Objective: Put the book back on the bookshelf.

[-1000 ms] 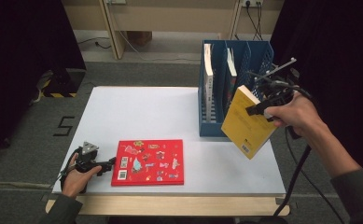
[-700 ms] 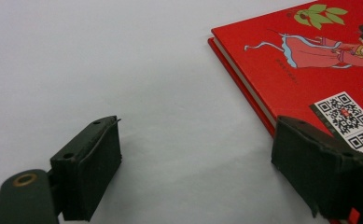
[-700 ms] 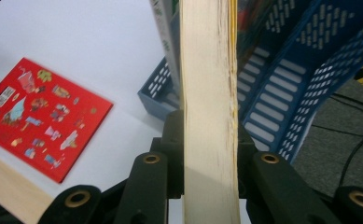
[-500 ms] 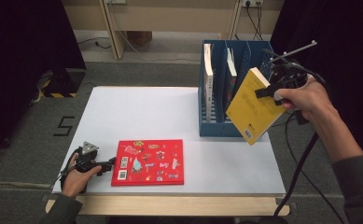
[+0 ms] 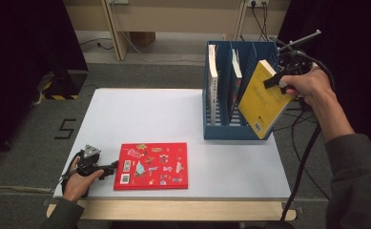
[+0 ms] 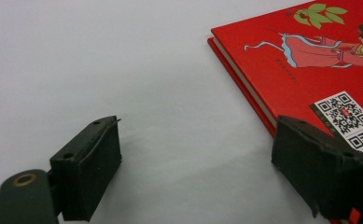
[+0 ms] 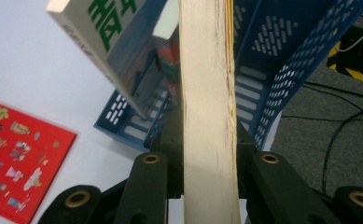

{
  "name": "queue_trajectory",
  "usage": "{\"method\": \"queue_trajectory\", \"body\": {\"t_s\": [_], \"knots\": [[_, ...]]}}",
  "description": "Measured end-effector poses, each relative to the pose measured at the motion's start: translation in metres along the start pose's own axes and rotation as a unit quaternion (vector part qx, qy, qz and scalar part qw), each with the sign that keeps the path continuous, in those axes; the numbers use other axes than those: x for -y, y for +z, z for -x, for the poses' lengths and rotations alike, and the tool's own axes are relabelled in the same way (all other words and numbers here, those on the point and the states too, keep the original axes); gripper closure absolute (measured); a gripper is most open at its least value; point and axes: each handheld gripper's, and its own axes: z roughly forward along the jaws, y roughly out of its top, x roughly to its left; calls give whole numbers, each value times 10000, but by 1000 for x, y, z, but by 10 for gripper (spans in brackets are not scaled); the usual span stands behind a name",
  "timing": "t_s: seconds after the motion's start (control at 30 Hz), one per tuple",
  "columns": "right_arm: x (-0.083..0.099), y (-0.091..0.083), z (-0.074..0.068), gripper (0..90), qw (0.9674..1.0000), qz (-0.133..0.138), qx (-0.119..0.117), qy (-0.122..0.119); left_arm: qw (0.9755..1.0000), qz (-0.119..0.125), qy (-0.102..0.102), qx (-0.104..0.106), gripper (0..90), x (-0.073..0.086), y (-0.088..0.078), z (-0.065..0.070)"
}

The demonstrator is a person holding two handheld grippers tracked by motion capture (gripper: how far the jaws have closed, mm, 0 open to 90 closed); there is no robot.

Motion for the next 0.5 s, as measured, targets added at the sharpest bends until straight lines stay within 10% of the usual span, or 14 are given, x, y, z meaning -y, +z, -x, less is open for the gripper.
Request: {"method": "queue_trajectory", "body": {"t_s": [0.5], "knots": [[-46, 16, 6, 751, 9997, 70, 89, 233, 10000, 4, 5, 0, 146, 0, 0, 0]]}}
